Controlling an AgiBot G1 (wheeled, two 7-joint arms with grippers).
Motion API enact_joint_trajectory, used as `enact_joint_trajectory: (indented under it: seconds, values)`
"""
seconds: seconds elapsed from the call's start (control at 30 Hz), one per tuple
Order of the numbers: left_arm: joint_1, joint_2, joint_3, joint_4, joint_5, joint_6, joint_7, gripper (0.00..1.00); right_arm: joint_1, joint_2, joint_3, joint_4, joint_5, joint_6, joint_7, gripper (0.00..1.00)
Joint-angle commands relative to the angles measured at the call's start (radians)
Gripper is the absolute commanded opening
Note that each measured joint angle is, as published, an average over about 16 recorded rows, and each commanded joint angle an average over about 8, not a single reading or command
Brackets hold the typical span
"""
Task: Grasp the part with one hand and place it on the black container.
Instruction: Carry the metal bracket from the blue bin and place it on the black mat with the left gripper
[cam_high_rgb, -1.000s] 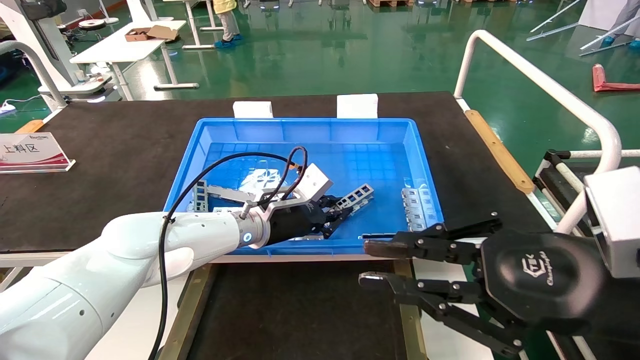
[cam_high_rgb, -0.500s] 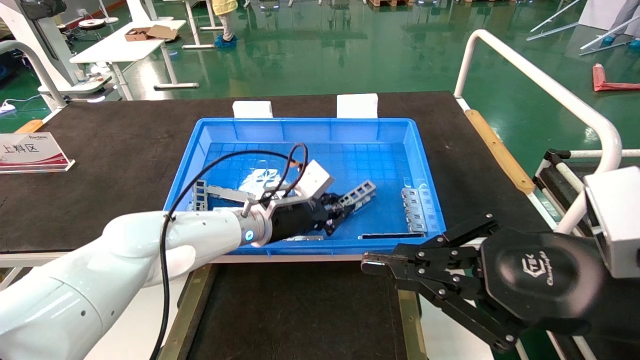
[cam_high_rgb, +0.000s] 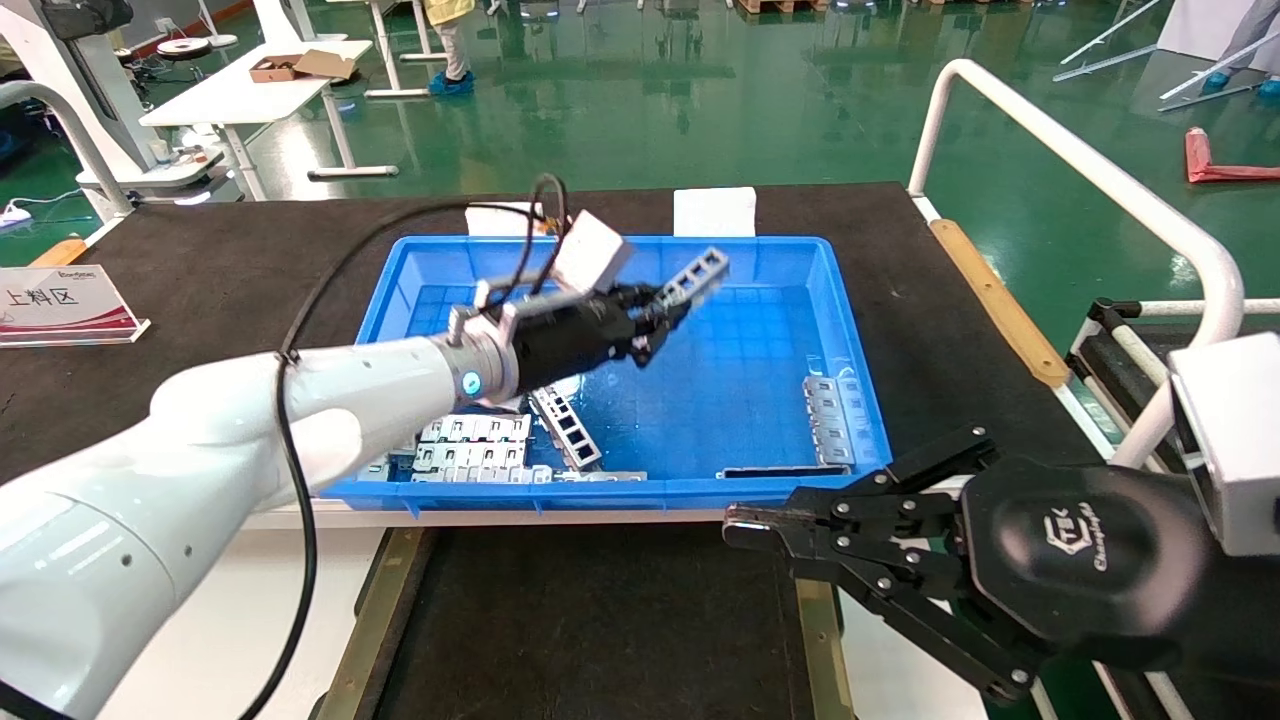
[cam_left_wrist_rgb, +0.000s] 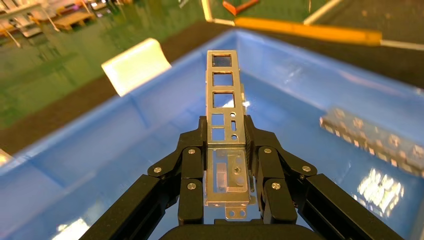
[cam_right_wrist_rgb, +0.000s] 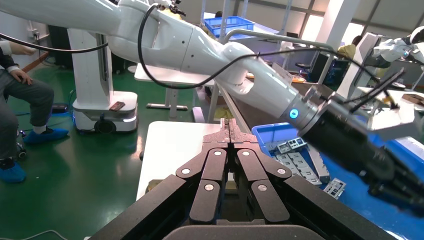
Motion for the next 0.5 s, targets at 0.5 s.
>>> enact_joint_trajectory:
  seconds: [0.5]
  values:
    - [-0.004,-0.128,-0.050,0.023,-0.103,0.498,0.084,0.00,0.000,0.000,0.000,0.000,0.000,0.000,0.000,0.00]
